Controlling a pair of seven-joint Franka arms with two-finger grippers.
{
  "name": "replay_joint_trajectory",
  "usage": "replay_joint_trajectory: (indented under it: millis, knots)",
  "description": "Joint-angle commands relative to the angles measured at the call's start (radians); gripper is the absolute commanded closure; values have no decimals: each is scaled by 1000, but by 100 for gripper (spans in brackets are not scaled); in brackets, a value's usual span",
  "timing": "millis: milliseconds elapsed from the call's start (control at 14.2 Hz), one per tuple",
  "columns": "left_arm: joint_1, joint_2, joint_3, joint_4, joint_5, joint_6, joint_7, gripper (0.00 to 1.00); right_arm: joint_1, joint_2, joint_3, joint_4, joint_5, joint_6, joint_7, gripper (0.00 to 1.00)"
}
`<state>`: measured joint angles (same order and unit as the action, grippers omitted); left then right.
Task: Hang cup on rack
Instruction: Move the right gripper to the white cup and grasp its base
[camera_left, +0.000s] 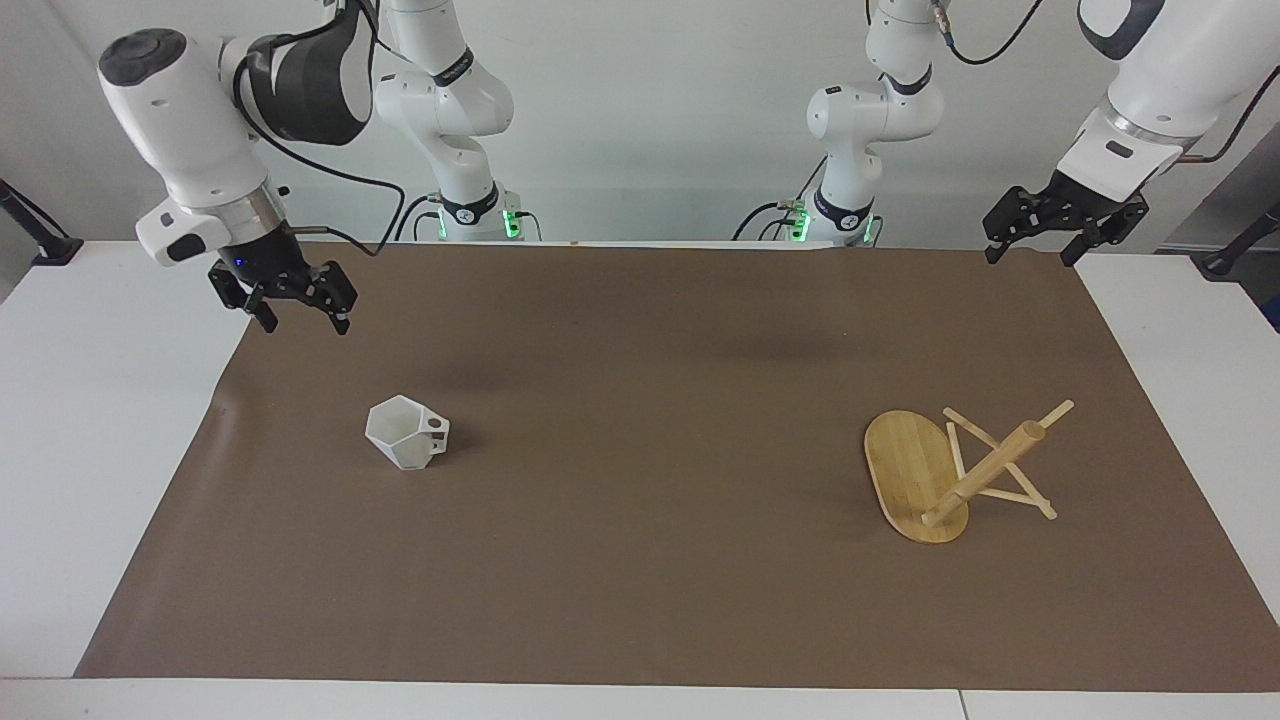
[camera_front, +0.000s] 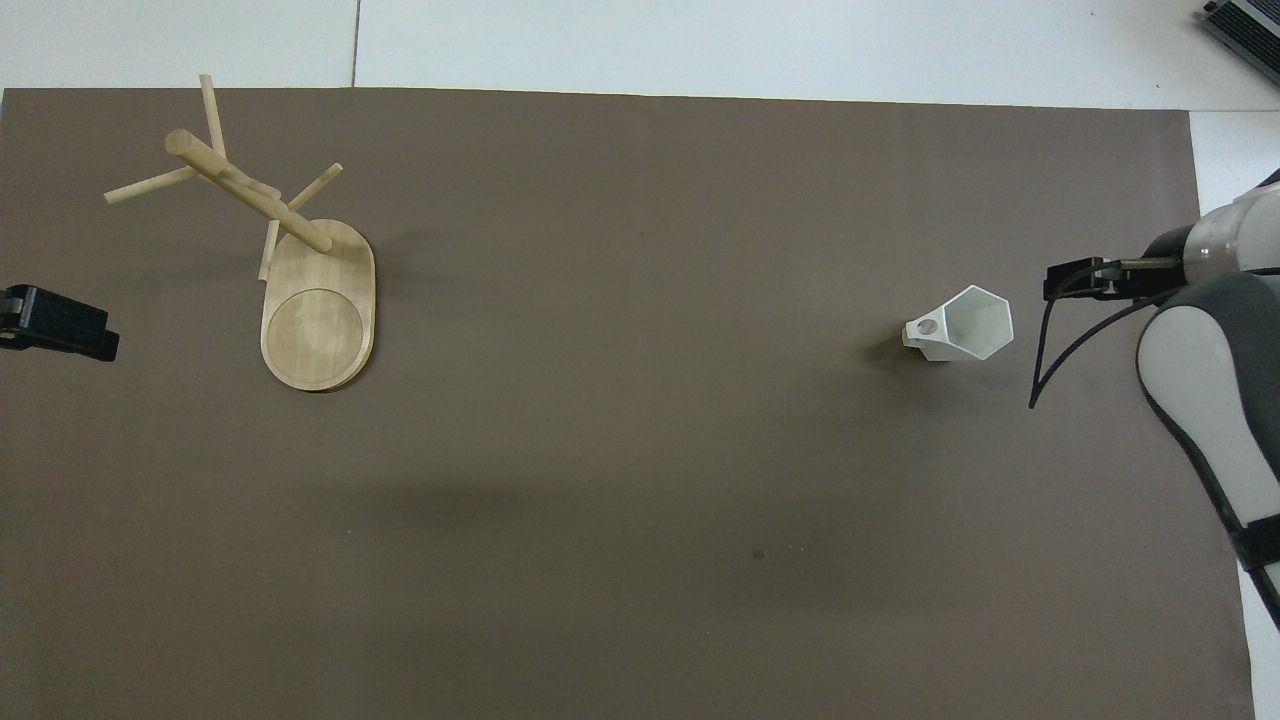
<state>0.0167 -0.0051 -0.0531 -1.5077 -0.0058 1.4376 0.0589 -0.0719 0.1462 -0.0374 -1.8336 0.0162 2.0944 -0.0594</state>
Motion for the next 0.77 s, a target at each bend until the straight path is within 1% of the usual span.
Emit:
replay_joint_trajectory:
  millis: [0,140,702]
  knots:
    - [8,-19,-7,-20,15,-8,9,0,-2,30,2,-41,18,91,-13,0]
    - [8,-19,-7,-20,15,-8,9,0,7,30,4,-97,18,150,13,0]
    - [8,-19,-7,-20,15,-8,9,0,9,27,8,-168,16,165,6,0]
